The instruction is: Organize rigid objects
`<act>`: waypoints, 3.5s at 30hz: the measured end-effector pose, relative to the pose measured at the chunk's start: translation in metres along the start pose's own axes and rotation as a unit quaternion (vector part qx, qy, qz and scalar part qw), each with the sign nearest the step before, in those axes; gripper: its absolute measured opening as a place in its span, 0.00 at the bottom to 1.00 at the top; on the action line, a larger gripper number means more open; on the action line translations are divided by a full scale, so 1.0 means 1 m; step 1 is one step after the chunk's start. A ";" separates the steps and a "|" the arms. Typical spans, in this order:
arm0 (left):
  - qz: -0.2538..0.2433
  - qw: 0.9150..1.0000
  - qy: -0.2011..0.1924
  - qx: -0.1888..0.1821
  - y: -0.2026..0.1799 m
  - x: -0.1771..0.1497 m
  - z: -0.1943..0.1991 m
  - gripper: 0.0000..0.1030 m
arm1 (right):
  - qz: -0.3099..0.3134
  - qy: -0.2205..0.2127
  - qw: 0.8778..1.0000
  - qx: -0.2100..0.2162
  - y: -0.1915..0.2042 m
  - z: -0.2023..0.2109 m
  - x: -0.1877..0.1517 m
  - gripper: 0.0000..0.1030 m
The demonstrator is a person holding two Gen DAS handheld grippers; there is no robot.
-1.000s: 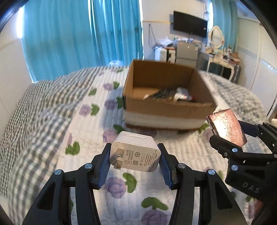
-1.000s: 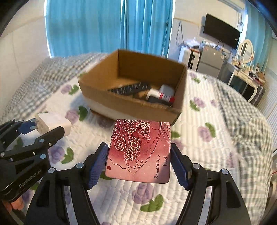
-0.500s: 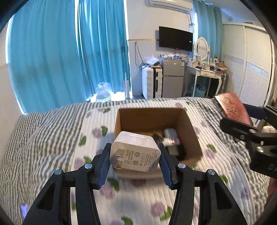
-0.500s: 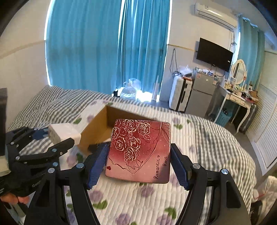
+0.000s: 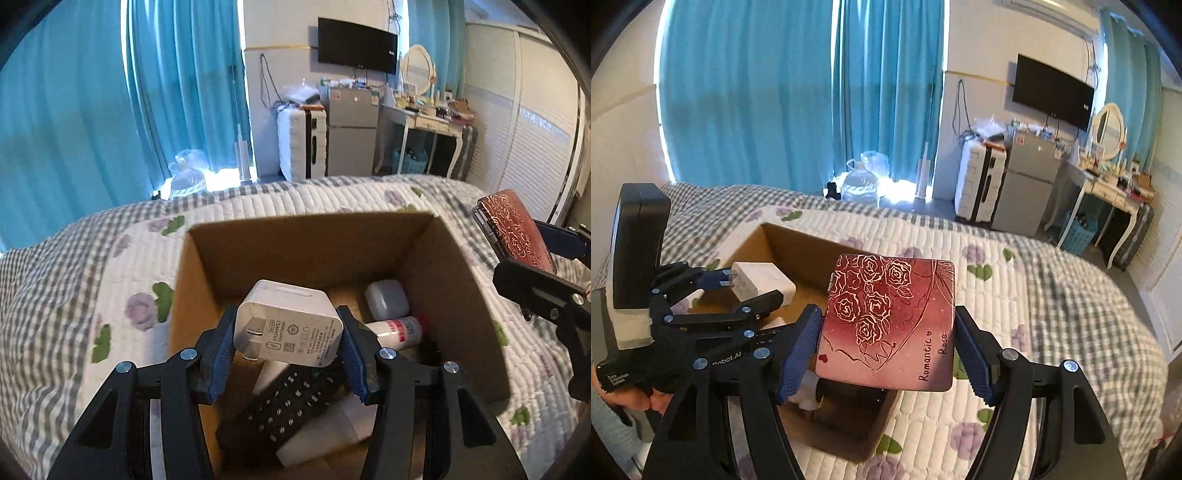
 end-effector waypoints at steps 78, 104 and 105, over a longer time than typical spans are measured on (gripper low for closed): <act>0.064 0.970 -0.224 0.068 0.014 -0.144 0.183 1.00 | -0.059 -0.180 0.980 -0.058 0.036 0.141 -0.121 1.00; 0.066 0.973 -0.211 0.073 0.014 -0.167 0.152 1.00 | -0.054 -0.156 0.983 -0.081 0.035 0.094 -0.152 1.00; 0.066 0.973 -0.211 0.073 0.014 -0.167 0.152 1.00 | -0.054 -0.155 0.983 -0.080 0.035 0.093 -0.152 1.00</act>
Point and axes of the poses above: each gripper's, at about its wrist camera, not at the fingertips, and z roughly against the way its jaws point, y to its left, x to its top, the point moved 6 cm from there along -z, roughly the way its jaws point, and after that the axes turned 13 degrees about y, right-handed, at the moved point
